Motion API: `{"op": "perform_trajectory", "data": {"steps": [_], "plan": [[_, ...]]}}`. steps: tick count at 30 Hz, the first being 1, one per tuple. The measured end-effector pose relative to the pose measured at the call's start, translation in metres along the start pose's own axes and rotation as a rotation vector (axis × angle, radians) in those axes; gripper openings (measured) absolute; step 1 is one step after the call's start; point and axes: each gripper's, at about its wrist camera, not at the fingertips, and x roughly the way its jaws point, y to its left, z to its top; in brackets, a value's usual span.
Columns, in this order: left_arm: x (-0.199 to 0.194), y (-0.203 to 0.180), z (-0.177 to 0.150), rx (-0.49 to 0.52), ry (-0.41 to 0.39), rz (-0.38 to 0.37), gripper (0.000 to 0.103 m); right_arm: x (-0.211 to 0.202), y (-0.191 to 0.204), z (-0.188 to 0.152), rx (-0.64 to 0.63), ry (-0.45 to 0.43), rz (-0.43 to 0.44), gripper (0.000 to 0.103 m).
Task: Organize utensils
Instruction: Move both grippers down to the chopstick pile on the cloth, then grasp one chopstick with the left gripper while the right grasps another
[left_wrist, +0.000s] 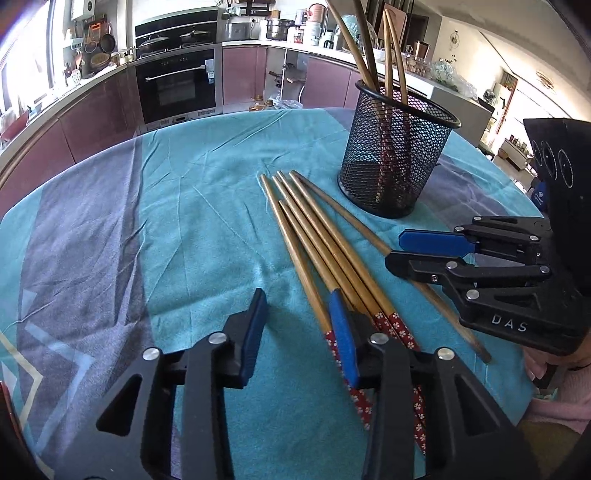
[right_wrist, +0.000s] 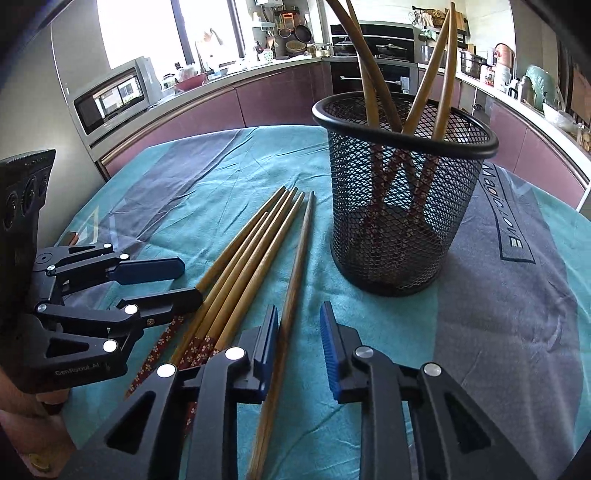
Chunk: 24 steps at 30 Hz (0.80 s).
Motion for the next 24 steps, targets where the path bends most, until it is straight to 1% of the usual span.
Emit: {"op": "perform_trajectory", "data": {"steps": [1, 2, 5, 6, 8, 13, 16, 20, 24], "plan": [[0.000, 0.000, 0.000, 0.000, -0.001, 0.007, 0.028, 0.000, -0.001, 0.000, 0.010, -0.001, 0.006, 0.018], [0.001, 0.002, 0.001, -0.007, 0.000, 0.009, 0.027, 0.000, -0.003, 0.000, 0.024, -0.002, 0.013, 0.017], [0.001, 0.006, 0.002, -0.033, 0.004, 0.001, 0.019, 0.001, -0.008, -0.001, 0.060, -0.006, 0.037, 0.011], [0.002, 0.008, 0.003, -0.042, 0.004, 0.001, 0.015, 0.001, -0.009, -0.001, 0.073, -0.006, 0.053, 0.007], [0.002, 0.012, 0.003, -0.071, 0.006, -0.006, 0.009, 0.000, -0.013, -0.002, 0.102, -0.010, 0.068, 0.007], [0.000, 0.018, 0.002, -0.134, -0.008, -0.014, 0.008, -0.004, -0.018, -0.005, 0.141, -0.026, 0.084, 0.006], [-0.005, 0.020, 0.000, -0.159, -0.023, -0.032, 0.008, -0.011, -0.019, -0.007, 0.141, -0.046, 0.098, 0.006], [-0.009, 0.016, -0.005, -0.152, -0.025, -0.068, 0.008, -0.019, -0.016, -0.008, 0.123, -0.059, 0.136, 0.006], [-0.011, 0.011, -0.010, -0.135, -0.010, -0.092, 0.008, -0.017, -0.009, -0.009, 0.096, -0.043, 0.150, 0.006]]}}
